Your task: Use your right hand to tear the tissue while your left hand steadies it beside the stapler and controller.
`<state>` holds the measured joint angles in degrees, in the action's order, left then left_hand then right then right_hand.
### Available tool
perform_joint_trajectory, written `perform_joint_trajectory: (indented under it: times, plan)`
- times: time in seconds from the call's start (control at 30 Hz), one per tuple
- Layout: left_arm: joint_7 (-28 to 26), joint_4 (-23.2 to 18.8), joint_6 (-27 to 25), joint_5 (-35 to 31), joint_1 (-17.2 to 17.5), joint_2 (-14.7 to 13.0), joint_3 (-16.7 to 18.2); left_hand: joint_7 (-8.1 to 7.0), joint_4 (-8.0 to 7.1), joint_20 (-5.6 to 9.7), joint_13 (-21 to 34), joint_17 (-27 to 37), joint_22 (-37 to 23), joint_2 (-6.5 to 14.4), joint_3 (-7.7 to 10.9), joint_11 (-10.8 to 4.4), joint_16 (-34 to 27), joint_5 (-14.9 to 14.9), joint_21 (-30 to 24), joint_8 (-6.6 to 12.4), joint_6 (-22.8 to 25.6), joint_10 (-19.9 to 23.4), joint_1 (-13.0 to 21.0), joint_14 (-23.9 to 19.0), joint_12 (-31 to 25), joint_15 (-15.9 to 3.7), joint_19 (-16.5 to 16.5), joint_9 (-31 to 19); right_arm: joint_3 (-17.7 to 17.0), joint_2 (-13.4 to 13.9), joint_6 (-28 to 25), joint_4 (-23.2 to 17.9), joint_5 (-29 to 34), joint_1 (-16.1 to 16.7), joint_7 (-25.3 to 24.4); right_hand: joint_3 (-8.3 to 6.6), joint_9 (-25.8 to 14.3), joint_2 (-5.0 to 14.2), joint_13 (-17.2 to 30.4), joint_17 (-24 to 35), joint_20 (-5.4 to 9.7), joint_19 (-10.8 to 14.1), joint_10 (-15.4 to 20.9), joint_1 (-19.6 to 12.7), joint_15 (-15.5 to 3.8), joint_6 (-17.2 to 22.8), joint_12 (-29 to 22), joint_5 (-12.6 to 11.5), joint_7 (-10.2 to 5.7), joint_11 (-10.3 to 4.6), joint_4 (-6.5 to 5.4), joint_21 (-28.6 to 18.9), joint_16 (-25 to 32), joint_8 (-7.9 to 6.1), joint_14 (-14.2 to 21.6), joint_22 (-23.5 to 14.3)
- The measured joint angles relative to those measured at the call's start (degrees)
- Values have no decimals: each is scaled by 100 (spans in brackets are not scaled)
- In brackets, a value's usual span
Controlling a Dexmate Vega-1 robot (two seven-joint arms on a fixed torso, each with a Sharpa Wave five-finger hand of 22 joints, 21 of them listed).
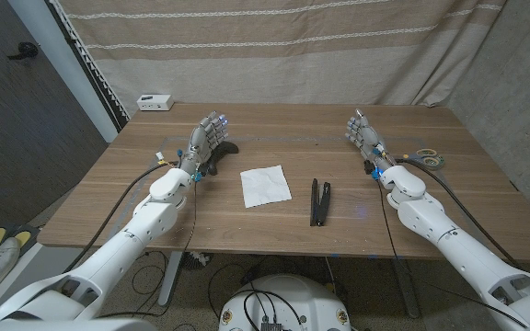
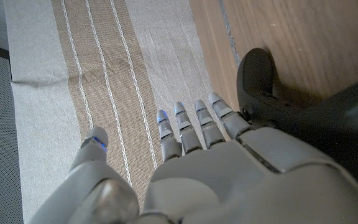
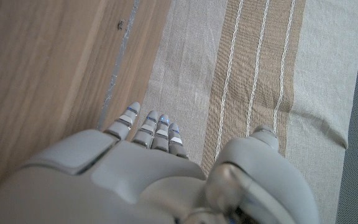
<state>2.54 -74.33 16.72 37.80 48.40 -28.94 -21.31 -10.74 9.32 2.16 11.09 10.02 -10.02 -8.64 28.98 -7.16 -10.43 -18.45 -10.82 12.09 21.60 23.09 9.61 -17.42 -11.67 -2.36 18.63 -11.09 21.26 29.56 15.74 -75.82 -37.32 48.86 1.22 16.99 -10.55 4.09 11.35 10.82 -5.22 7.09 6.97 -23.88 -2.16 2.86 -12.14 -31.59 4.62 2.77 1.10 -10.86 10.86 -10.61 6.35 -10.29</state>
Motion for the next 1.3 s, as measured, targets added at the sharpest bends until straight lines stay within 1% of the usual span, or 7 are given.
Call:
perform_joint_trajectory:
  times: [0.3, 0.4, 0.77, 0.87, 0.93, 1.0, 1.3]
  plan:
    - [40, -11, 29, 45, 49, 14, 0, 0, 0, 0, 0, 0, 0, 0, 0, 0, 0, 0, 0, 0, 0, 0, 0, 0, 0, 0, 0, 1, 1, 44, -66, -126, -17, 86, -36, 0, 0, -1, -1, 0, 0, 0, 33, 2, 0, 3, 0, -1, 2, 33, 0, 0, 0, -22, 0, 0]
    - [41, -18, 49, 50, 63, 15, 2, 0, 0, 0, 0, -1, 0, 0, 0, 0, 0, 0, 0, 0, -1, 0, 0, 0, 0, 0, 0, 1, 1, 60, -73, -156, -17, 109, -42, 0, 0, -5, -12, -3, 2, 1, 71, -54, 9, 47, 0, -1, 94, 72, 0, 0, 0, -44, 54, 0]
    - [41, -12, 129, 48, 74, 1, 51, 1, 0, 0, -1, -1, 1, -1, 0, 1, 0, 0, 0, 0, -1, -1, 2, 0, 0, 0, -1, 1, 50, 194, -146, -281, 166, 132, -134, -2, 1, -47, -16, -17, 94, 29, 71, -164, 1, 40, 0, -41, 103, 72, 96, 0, 0, -44, 62, 1]
    - [41, -10, 131, 49, 77, -4, 55, 1, 0, 0, -1, -1, 1, -30, 0, 1, 0, 0, 0, 0, -1, -1, 30, 0, 0, 0, -1, 1, 67, 250, -187, -314, 259, 113, -174, -2, 1, -84, -16, -17, 128, 14, 100, -203, 1, 40, 0, -41, 102, 38, 95, 0, 0, -44, 62, 1]
    - [41, 0, 137, 51, 79, -6, 58, 1, 0, 0, -1, -1, 1, -30, 0, 1, 0, 0, 0, 0, -1, -1, 31, 0, 0, 0, -1, 1, 76, 280, -211, -336, 329, 101, -215, -7, 1, -54, -16, -17, 135, 8, 69, -233, 1, 40, 0, -63, 102, 7, 139, 0, 0, -44, 62, 1]
    - [44, 13, 140, 52, 79, -5, 59, 1, 0, 0, -1, -1, 1, -30, 0, 1, 0, 0, 0, 0, -1, -1, 30, 1, 0, 1, -1, 1, 83, 297, -222, -348, 376, 95, -247, -3, 1, -83, -16, -16, 196, 8, 69, -262, 1, 40, 0, -63, 102, -35, 142, 0, 0, -44, 62, 1]
    - [151, 221, 241, 69, 21, 63, 53, 1, 0, 0, -2, -2, 2, 0, 0, 1, 0, 0, -21, 0, -1, -1, 60, 1, 0, 0, -1, 2, 145, 436, -285, -451, 735, 63, -509, -37, 1, -91, -16, -42, 218, -10, 12, -420, 1, 0, 0, -106, 17, -132, 219, 0, 0, -44, 62, 7]
